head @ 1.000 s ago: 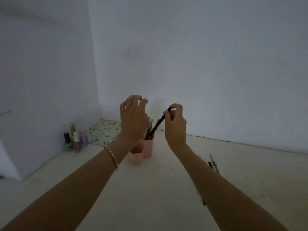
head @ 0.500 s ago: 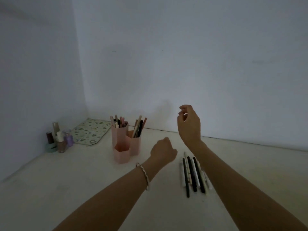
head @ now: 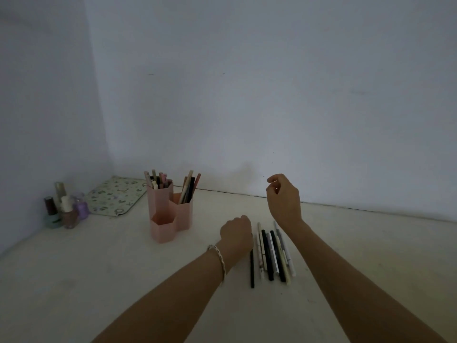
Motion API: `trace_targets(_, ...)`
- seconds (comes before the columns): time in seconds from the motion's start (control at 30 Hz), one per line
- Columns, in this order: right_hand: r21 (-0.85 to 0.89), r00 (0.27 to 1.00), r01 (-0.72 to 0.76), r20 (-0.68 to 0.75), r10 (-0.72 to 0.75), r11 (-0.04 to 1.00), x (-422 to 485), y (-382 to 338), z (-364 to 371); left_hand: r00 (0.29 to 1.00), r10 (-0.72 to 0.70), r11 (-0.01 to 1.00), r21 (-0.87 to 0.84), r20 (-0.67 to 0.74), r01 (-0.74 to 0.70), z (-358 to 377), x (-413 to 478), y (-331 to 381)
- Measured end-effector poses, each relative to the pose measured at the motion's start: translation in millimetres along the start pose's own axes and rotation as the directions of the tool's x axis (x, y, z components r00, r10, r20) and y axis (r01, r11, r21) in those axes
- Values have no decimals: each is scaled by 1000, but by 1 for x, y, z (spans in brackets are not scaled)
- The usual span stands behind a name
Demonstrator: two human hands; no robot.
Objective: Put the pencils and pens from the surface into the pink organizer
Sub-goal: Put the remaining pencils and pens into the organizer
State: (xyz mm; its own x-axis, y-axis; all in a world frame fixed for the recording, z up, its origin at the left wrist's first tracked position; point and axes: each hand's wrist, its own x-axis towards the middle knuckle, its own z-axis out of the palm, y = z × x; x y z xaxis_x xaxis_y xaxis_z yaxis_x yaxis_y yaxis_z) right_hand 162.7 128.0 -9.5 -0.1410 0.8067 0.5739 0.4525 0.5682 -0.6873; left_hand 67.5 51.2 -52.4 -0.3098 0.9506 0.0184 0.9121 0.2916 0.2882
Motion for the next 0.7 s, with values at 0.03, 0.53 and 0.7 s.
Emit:
trace_targets(0.03, -45, 999, -15, 44, 17, 999, 0, 1, 3, 999, 13, 1000, 8, -48, -13, -6, 2, -4)
trace_targets(0.53, -600, 881, -133, 293, 372, 789, -12, 17, 51, 651, -59, 888, -337, -757, -313, -117, 8, -81)
trace_targets(0.7, -165, 984, -151, 65, 164, 975, 31, -41, 30, 544, -108, 923, -288, -832, -257, -142, 17, -116)
